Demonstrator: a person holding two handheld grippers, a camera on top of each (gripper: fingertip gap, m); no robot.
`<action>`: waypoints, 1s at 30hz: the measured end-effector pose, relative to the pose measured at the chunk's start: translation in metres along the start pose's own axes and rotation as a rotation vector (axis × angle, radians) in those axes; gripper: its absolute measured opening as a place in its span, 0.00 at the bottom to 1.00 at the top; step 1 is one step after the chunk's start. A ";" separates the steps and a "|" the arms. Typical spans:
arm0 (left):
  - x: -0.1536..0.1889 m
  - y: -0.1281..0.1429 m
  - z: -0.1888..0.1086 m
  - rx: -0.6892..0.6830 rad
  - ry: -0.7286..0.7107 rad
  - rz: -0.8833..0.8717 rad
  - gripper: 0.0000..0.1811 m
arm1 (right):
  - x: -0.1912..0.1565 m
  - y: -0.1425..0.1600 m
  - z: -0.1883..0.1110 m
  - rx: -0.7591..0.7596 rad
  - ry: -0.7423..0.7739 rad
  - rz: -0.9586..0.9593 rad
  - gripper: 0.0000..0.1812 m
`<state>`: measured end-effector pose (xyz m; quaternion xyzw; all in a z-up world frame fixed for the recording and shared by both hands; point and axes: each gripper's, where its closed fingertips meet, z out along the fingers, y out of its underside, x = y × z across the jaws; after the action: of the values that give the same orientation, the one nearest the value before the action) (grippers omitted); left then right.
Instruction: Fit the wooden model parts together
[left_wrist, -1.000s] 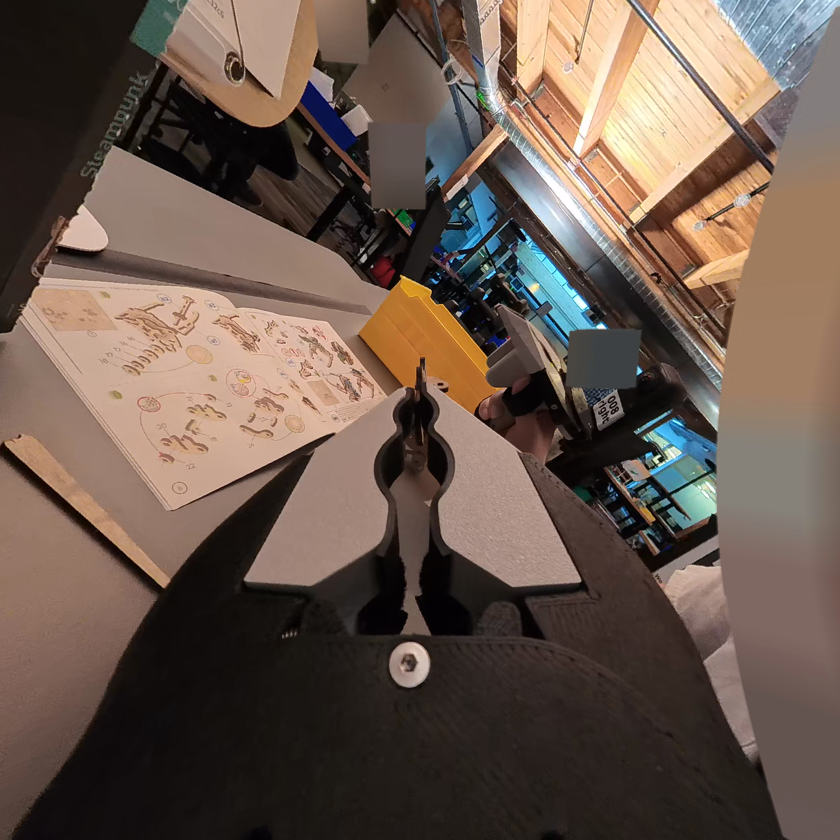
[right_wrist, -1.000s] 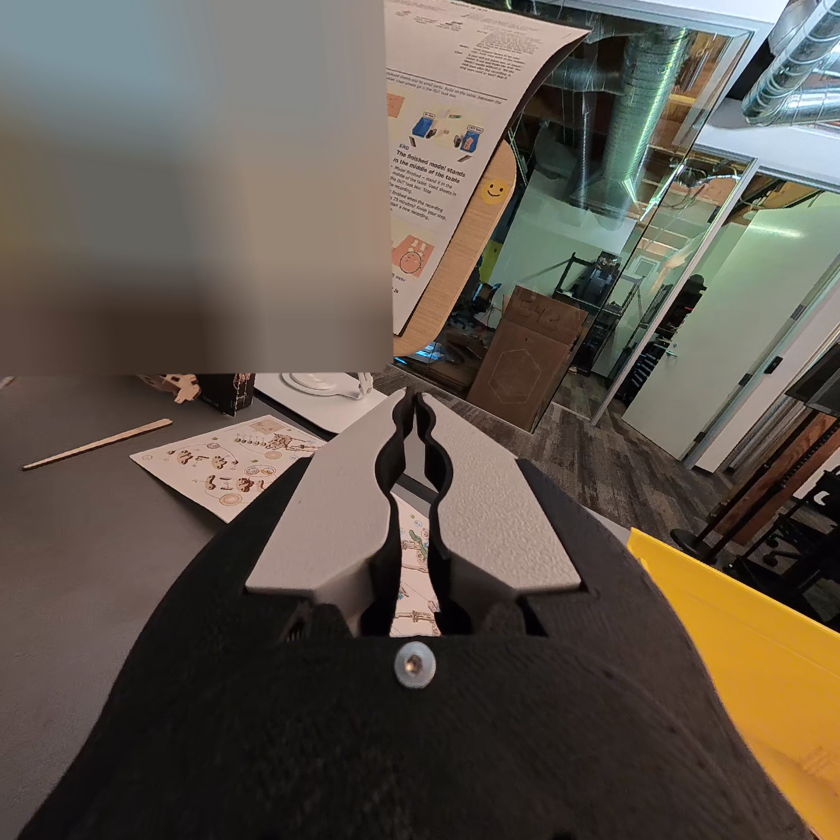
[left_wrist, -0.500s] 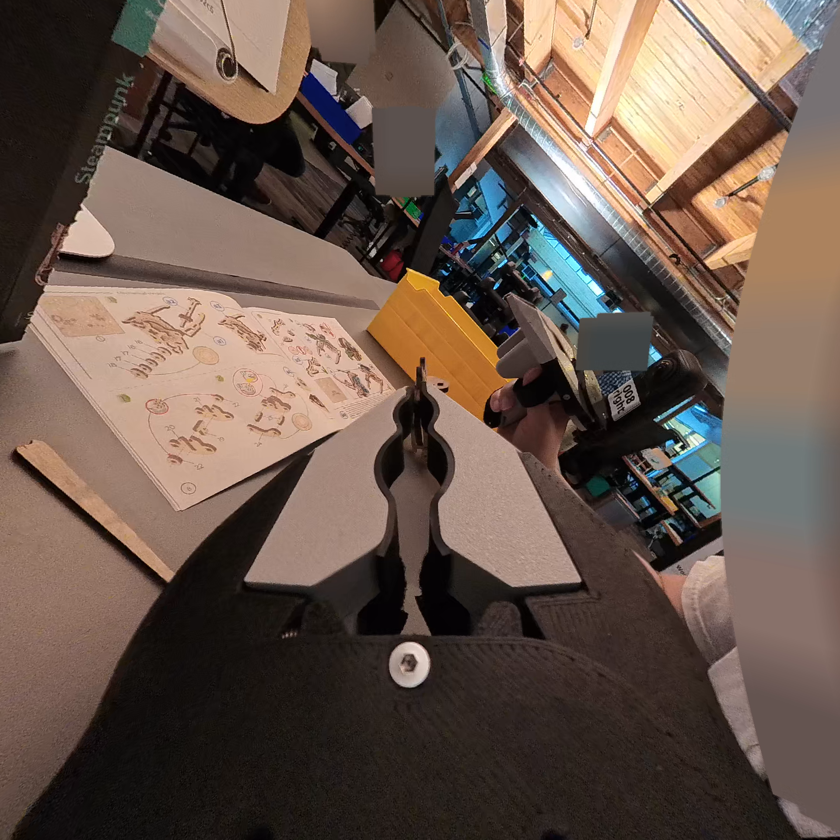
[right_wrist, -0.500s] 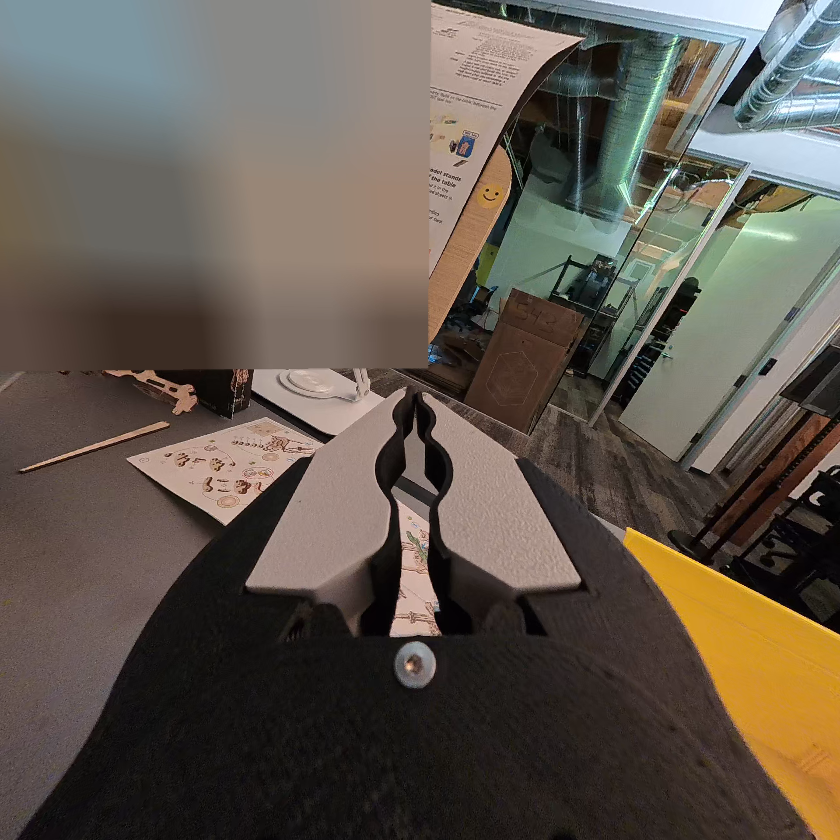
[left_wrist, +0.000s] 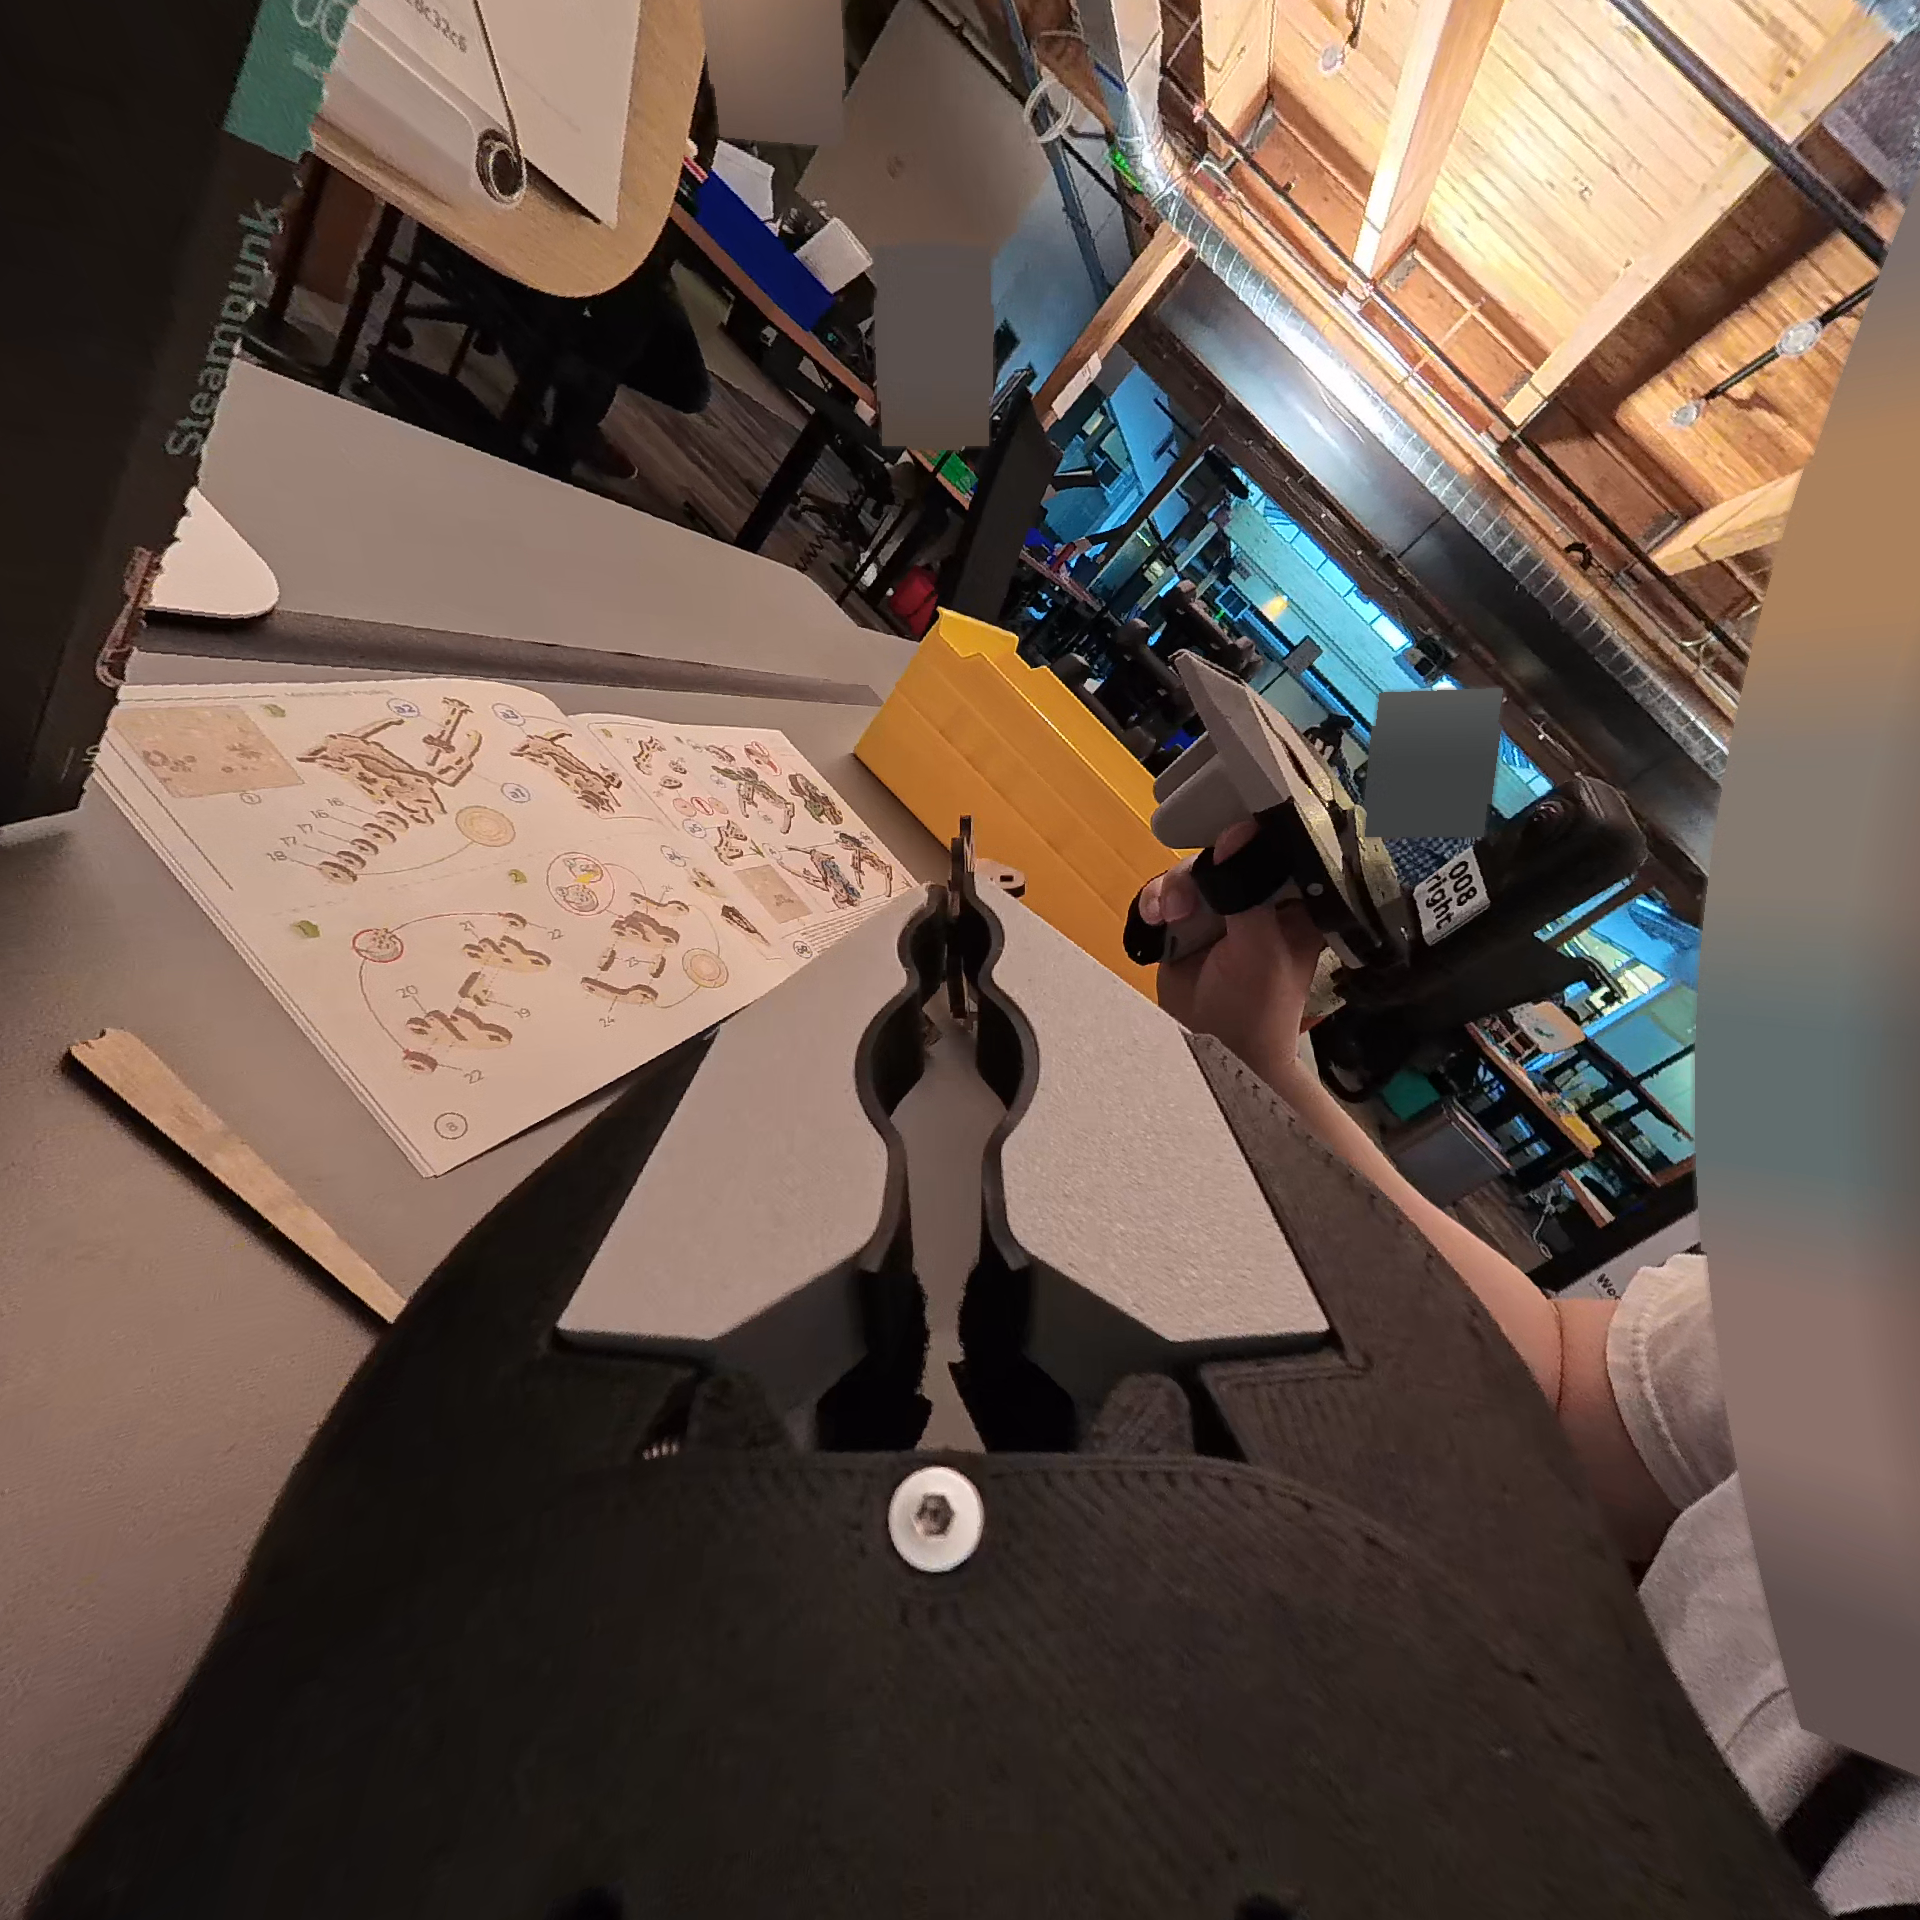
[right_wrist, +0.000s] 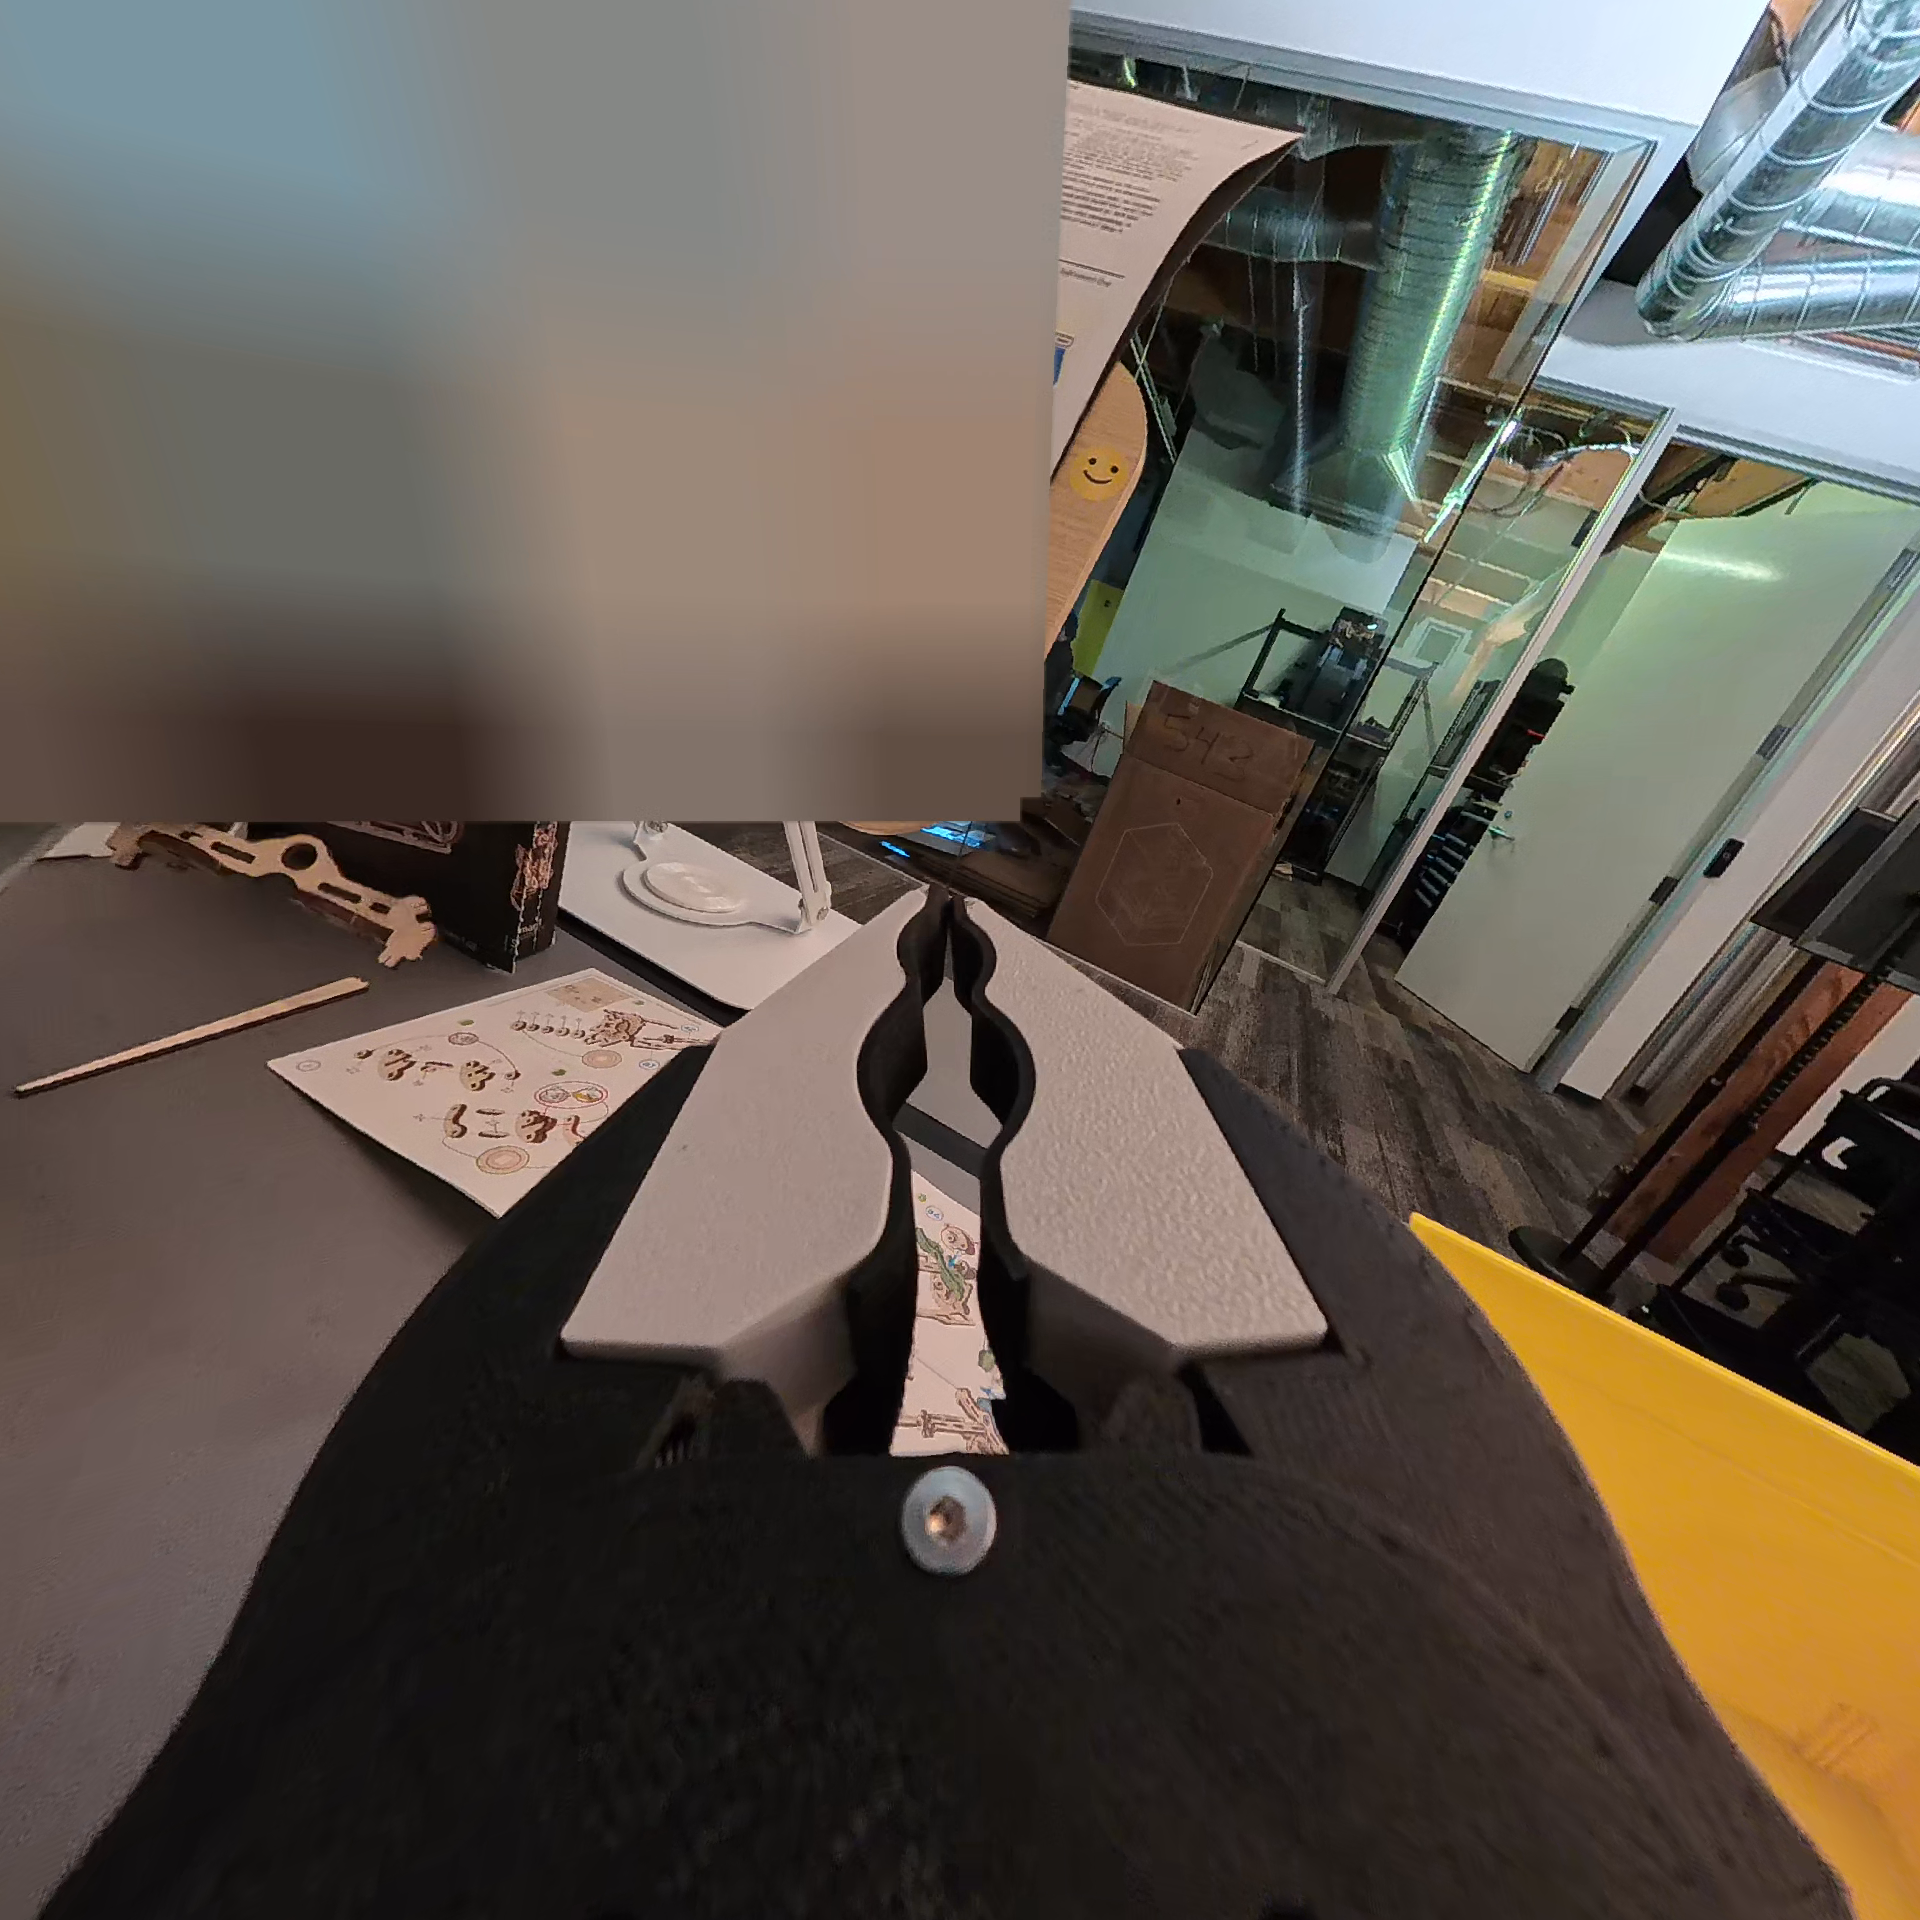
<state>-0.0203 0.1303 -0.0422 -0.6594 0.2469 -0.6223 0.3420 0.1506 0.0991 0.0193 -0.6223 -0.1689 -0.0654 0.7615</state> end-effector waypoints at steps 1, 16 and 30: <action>0.000 0.000 0.000 -0.001 0.000 0.000 0.00 | -0.001 0.000 0.000 -0.001 -0.001 -0.003 0.00; -0.001 0.000 -0.001 0.002 0.003 -0.012 0.00 | -0.002 0.001 0.001 -0.007 -0.009 -0.004 0.00; 0.015 0.004 0.003 -0.024 0.026 0.169 0.00 | -0.005 0.003 0.003 -0.017 -0.017 -0.010 0.00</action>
<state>-0.0152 0.1167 -0.0357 -0.6319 0.3137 -0.5968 0.3823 0.1463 0.1026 0.0155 -0.6286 -0.1780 -0.0651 0.7543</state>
